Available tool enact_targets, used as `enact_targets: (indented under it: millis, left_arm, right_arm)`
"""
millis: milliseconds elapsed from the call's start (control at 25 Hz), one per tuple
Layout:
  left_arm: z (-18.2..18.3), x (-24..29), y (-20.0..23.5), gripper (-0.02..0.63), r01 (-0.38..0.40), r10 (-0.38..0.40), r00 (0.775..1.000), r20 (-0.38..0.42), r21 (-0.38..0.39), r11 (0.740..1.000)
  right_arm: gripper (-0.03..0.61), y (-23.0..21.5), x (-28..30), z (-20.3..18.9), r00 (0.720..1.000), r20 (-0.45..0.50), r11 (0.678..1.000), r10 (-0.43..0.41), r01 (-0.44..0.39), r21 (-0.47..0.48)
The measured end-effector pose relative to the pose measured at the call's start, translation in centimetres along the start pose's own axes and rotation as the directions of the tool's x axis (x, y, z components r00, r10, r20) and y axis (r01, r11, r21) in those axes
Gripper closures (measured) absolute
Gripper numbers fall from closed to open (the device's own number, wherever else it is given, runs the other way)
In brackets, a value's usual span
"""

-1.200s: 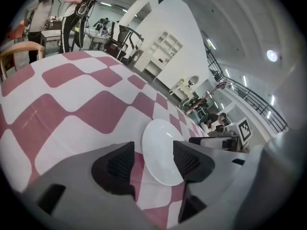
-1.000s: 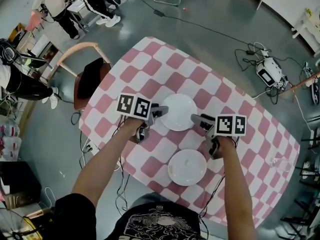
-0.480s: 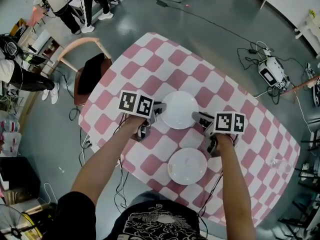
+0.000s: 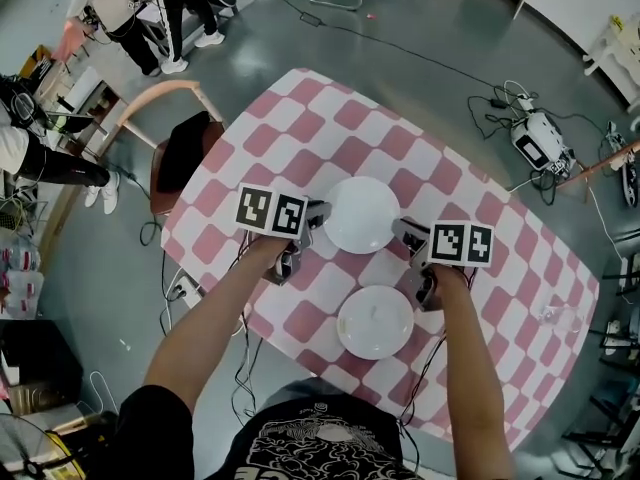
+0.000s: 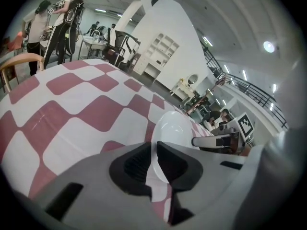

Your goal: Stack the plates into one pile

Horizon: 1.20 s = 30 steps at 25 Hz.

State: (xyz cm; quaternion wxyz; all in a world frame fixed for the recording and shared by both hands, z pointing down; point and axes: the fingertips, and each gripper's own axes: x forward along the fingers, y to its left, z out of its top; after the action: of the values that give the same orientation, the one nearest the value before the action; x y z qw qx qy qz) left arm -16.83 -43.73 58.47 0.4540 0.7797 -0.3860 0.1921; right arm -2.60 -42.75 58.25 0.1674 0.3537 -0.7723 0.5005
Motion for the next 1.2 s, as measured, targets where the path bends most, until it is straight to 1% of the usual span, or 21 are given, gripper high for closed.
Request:
enact_targets:
  millis: [280, 560, 840, 1200]
  left_arm:
    - [-0.5, -1.8, -3.3, 0.568, 0.028, -0.030, 0.999, 0.043, 0.038, 0.999]
    - [-3.1, -3.1, -6.0, 0.569, 0.051, -0.054, 0.997, 0.046, 0.061, 0.997]
    - [-6.4, -3.8, -7.8, 0.568, 0.079, -0.081, 0.996, 0.031, 0.068, 0.995]
    - [-11.7, -4.2, -9.7, 0.568, 0.105, -0.104, 0.994, -0.017, 0.073, 0.992]
  right_arm:
    - [0.543, 1.4, -3.6, -0.6, 0.998, 0.058, 1.000, -0.007, 0.008, -0.023]
    - [0.543, 2.0, -6.6, -3.3, 0.997, 0.081, 1.000, -0.015, 0.016, -0.019]
    - [0.543, 2.4, -9.0, -6.6, 0.995, 0.088, 0.999, -0.042, 0.043, -0.008]
    - [0.543, 2.0, -11.5, -11.9, 0.993, 0.076, 0.995, -0.096, 0.094, 0.024]
